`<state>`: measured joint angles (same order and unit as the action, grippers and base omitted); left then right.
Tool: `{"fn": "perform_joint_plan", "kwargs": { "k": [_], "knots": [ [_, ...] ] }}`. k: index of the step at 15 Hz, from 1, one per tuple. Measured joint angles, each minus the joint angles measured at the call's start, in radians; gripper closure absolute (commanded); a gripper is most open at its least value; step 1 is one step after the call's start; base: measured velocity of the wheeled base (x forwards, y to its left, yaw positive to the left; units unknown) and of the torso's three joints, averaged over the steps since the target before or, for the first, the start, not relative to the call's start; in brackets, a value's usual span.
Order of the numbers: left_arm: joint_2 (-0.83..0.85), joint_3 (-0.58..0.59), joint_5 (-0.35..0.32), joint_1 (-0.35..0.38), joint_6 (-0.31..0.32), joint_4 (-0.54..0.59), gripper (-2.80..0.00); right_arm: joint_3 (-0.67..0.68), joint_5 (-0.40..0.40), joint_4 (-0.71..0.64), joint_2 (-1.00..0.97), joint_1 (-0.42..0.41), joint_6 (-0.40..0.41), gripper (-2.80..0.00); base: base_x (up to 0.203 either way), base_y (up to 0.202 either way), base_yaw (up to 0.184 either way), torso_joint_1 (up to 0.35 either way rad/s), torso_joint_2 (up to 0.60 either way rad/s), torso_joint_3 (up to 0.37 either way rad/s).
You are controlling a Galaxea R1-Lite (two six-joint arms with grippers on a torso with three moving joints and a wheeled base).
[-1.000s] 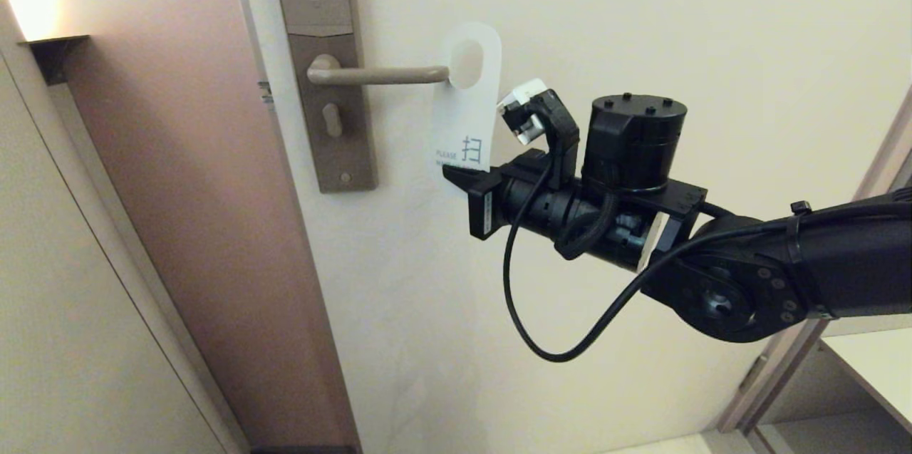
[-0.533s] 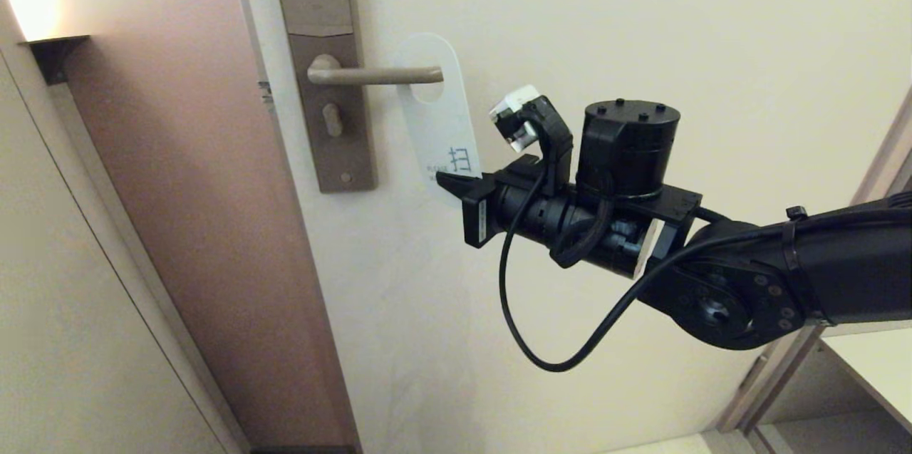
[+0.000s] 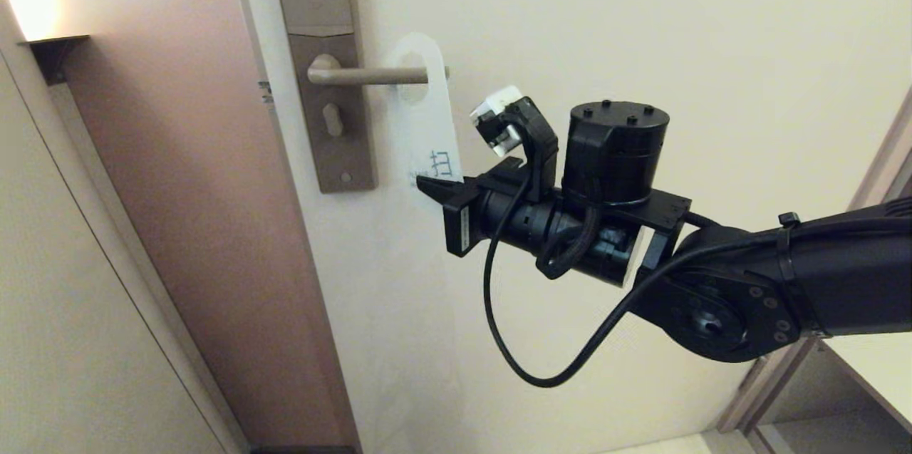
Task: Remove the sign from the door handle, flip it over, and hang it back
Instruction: Hang the sign back with the other side facing out
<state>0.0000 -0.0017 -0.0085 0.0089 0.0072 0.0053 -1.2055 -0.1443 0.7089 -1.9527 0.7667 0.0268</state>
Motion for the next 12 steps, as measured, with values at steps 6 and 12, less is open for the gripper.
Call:
{"fn": "perform_joint_plan", "kwargs": {
  "k": [6,12],
  "knots": [
    [0.000,0.000,0.000,0.000,-0.001,0.000,0.00,-0.004,-0.001,0.003,-0.017,0.028,0.000,0.00,0.000,0.000,0.000,0.000,0.00,0.000],
    [0.000,0.000,0.000,0.000,-0.001,0.000,0.00,-0.034,-0.001,0.004,-0.039,0.066,0.000,0.00,0.000,0.000,0.000,0.000,0.00,0.000]
  ]
}}
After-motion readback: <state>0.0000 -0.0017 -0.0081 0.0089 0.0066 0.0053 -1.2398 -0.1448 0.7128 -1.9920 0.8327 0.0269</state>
